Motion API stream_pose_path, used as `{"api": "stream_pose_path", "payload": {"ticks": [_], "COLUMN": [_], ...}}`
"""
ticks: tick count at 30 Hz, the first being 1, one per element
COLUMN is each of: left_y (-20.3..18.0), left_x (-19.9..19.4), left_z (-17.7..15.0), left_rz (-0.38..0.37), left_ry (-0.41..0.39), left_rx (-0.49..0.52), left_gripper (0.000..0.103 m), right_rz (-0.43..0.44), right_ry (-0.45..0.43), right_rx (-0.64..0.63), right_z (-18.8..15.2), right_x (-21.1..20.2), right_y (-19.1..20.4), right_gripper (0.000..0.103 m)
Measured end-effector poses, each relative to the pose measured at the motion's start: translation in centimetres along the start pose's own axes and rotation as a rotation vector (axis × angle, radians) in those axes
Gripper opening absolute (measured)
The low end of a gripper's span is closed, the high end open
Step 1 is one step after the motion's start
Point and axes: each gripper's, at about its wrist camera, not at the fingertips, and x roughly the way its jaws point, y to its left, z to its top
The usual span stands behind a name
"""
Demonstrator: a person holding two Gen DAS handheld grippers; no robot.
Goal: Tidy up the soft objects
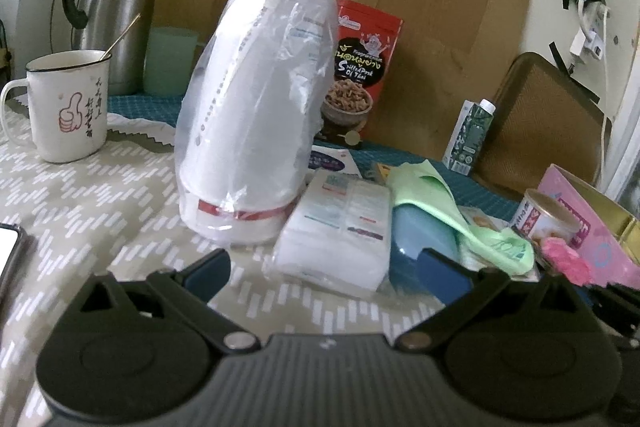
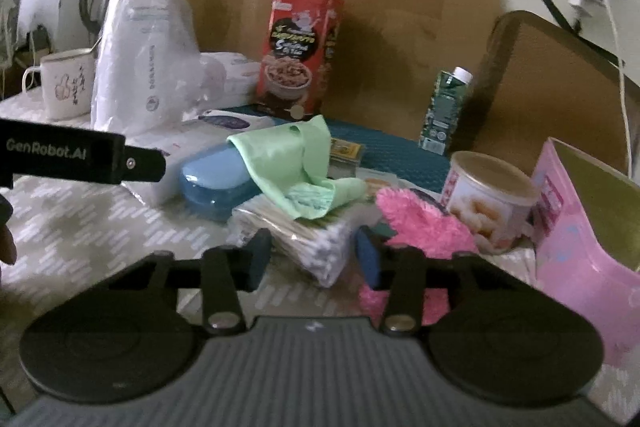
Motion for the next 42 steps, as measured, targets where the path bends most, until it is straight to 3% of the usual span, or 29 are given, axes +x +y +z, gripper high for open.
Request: {"api": "stream_pose_path", "payload": {"ticks": [3, 8, 14, 19, 22, 27, 29, 31, 33, 42], "left_y": [0.0, 0.1, 0.2, 0.2, 0.1, -0.6, -0.7, -0.7, -0.7, -1.6], "left_x": [0.0, 0.1, 0.1, -0.1, -0.3, -0.7, -0.8, -0.7, -0.7, -0.5], "left_z": [0.0, 0.1, 0.1, 0.0, 0.0, -0.2, -0.2, -0.2, -0.1, -0.3], "left_rz": [0.001, 0.005, 0.008, 0.004, -0.013, -0.029, -0.033, -0.036, -0.040, -0.058], "left_ry": [0.003, 0.006, 0.006, -0.004, -0.014, -0.035, -0.037, -0.033, -0.030, -0.017], "left_rx": [-0.003, 0.001, 0.004, 0.010, 0.019, 0.057, 0.060, 0.056, 0.055, 0.116], "left_gripper": [0.103, 0.103, 0.103, 0.103, 0.103, 0.103, 0.103, 0.102, 0.102, 0.102], "right_rz": [-0.021, -0.012, 0.126, 0.123, 0.127, 0.117, 0.130, 0.163, 0.153, 0.169], "right_ry": [-0.002, 0.015, 0.043, -0.015, -0.011, 0.065, 0.103, 0.106, 0.100, 0.076], "right_rx": [0.029, 0.079, 0.009, -0.029, -0.014, -0.014, 0.016, 0.063, 0.044, -0.012], "right_z": [-0.2, -0.9, -1.8, -1.8, -1.7, -1.4, -1.3, -1.1, -1.1, -2.9], "right_x": [-0.5, -2.1, -4.0, -5.1, -4.7, -2.6, -1.6, -1.4, -1.7, -4.4], "right_y": [-0.4, -1.4, -0.4, 0.1, -0.3, -0.6, -0.9, -1.3, -1.1, -1.1], "right_gripper": [0.034, 0.030, 0.033, 0.062, 0.071, 0.072, 0.069, 0.045, 0.032, 0.028]}}
